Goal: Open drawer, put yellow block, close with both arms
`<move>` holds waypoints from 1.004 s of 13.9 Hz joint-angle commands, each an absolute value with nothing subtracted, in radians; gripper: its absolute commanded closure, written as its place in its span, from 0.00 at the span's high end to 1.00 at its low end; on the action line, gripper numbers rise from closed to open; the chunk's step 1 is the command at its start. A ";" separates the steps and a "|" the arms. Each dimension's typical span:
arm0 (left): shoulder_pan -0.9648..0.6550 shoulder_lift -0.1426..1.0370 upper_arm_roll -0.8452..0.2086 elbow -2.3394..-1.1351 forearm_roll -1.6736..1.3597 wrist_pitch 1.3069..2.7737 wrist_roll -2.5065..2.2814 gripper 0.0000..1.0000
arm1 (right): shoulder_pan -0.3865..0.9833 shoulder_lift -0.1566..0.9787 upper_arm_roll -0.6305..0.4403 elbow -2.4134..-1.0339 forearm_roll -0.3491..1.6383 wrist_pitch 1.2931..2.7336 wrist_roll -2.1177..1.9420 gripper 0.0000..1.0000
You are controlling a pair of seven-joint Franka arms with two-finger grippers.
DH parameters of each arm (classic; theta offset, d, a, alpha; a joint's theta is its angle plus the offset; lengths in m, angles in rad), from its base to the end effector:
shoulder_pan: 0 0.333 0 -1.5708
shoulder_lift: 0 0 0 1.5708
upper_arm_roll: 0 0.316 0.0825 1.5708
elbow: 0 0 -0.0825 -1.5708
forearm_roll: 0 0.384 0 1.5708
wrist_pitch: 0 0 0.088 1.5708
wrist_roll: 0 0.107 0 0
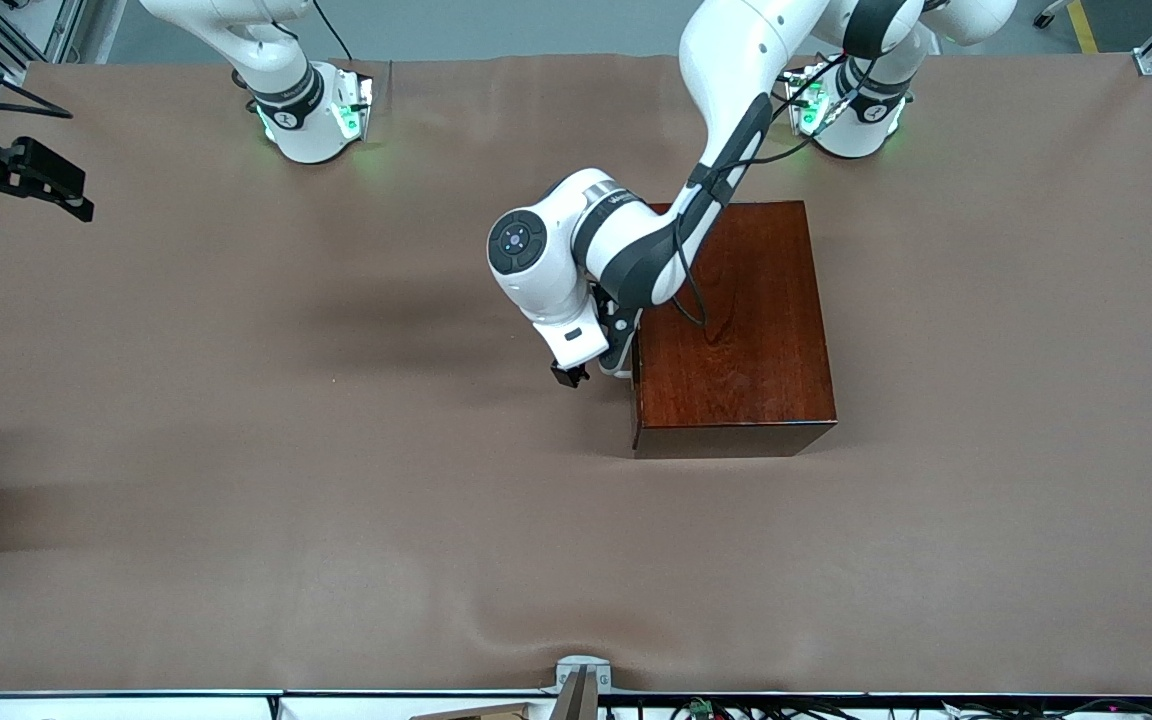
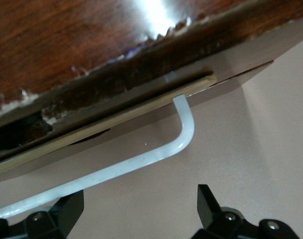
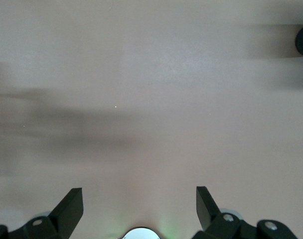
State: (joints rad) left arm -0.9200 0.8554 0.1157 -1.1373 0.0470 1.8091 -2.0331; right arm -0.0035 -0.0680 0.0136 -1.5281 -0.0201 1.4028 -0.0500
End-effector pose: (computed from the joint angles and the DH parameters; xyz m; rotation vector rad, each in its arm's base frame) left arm 0.5009 -0.5501 0.2779 -2.4422 -1.6384 -0.1573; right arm 0.5151 0.0031 0.6664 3.1193 0.0893 -0.0901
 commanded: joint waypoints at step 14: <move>-0.743 0.482 0.118 -1.181 0.026 1.652 -1.605 1.00 | -0.029 -0.074 0.025 -1.529 0.002 1.399 -0.061 1.00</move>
State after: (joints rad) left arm -0.8081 0.5760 0.1279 -1.1276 0.0474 1.6956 -1.7393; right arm -0.0045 -0.0678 0.0131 -1.5290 -0.0200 1.4026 -0.0500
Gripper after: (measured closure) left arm 0.000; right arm 0.000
